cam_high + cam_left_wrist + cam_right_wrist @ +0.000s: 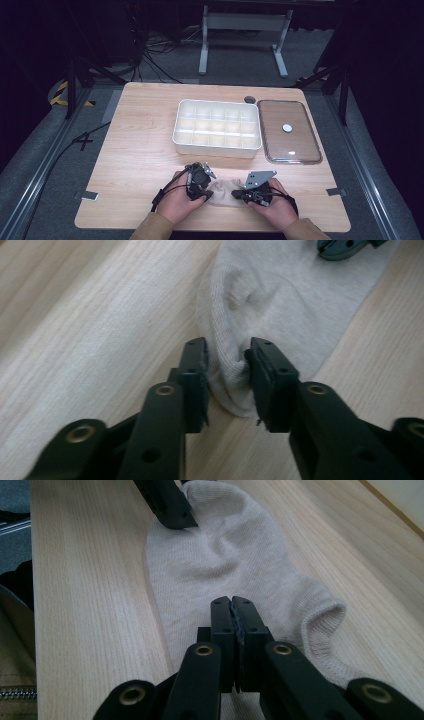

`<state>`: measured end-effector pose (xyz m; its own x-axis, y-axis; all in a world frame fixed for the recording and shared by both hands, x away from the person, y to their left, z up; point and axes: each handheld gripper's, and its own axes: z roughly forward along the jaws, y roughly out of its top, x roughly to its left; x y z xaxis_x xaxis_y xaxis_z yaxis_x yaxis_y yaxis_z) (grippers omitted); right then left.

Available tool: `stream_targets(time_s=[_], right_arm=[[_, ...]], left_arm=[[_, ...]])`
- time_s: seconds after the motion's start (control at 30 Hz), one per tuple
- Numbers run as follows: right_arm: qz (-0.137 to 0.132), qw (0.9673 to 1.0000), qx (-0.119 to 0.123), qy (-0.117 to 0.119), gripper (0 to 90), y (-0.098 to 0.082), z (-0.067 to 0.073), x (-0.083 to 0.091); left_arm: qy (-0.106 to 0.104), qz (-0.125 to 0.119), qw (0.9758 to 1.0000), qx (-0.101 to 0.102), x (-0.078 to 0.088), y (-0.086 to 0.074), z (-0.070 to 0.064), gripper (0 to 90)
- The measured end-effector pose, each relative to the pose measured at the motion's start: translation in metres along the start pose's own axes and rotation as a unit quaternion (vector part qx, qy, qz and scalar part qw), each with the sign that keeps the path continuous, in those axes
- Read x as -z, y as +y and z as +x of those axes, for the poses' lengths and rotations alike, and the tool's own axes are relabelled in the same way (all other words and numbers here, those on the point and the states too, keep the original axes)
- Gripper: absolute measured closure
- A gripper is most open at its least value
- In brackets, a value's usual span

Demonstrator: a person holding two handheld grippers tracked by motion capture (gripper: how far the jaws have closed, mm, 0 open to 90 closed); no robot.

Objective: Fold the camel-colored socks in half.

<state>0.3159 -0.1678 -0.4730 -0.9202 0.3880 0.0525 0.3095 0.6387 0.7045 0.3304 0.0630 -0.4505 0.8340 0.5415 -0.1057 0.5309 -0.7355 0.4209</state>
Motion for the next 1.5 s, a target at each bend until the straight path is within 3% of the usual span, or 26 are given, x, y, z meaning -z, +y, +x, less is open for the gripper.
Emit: stream_targets(time_s=[0.1,0.17,0.3,0.33,0.43,0.53,0.73,0.93,1.03,1.2,1.5], right_arm=[[0.000,1.0000,-0.003,0.002,86.7,0.000,0.000,0.001],[-0.003,1.0000,-0.004,0.003,85.5,-0.001,0.000,0.003],[-0.016,0.9999,-0.002,0.002,87.3,0.001,0.001,0.010],[-0.029,0.9996,-0.001,-0.005,88.0,0.002,0.001,0.018],[-0.033,0.9993,-0.010,-0.016,88.3,-0.001,-0.005,0.028],[-0.025,0.9989,-0.026,-0.031,89.3,-0.009,-0.013,0.036],[-0.015,0.9990,-0.034,-0.027,90.0,-0.015,-0.016,0.048],[0.015,0.9988,-0.039,-0.025,90.0,-0.017,-0.013,0.040],[0.023,0.9989,-0.038,-0.018,90.0,-0.019,-0.013,0.033],[0.016,0.9992,-0.035,-0.013,89.9,-0.020,-0.012,0.029],[0.010,0.9993,-0.035,-0.012,89.9,-0.020,-0.011,0.028]], left_arm=[[-0.017,-0.004,0.9998,0.006,-0.001,-0.001,0.000,79.7],[-0.018,-0.005,0.9998,0.005,0.000,-0.001,0.000,82.6],[-0.020,-0.006,0.9997,0.009,0.001,-0.001,0.001,83.6],[-0.023,-0.004,0.9997,0.009,0.003,-0.001,0.001,83.7],[-0.037,-0.006,0.9992,0.015,0.008,-0.001,0.003,83.6],[-0.043,-0.012,0.9989,0.014,0.021,0.000,0.004,83.6],[-0.051,-0.015,0.9983,0.023,0.035,0.000,0.008,83.3],[-0.051,-0.007,0.9982,0.030,0.044,0.000,0.010,83.0],[-0.053,-0.016,0.9979,0.034,0.047,0.000,0.011,82.4],[-0.057,-0.034,0.9971,0.036,0.047,0.003,0.010,81.5],[-0.076,-0.059,0.9952,0.021,0.043,0.016,0.004,80.9]])
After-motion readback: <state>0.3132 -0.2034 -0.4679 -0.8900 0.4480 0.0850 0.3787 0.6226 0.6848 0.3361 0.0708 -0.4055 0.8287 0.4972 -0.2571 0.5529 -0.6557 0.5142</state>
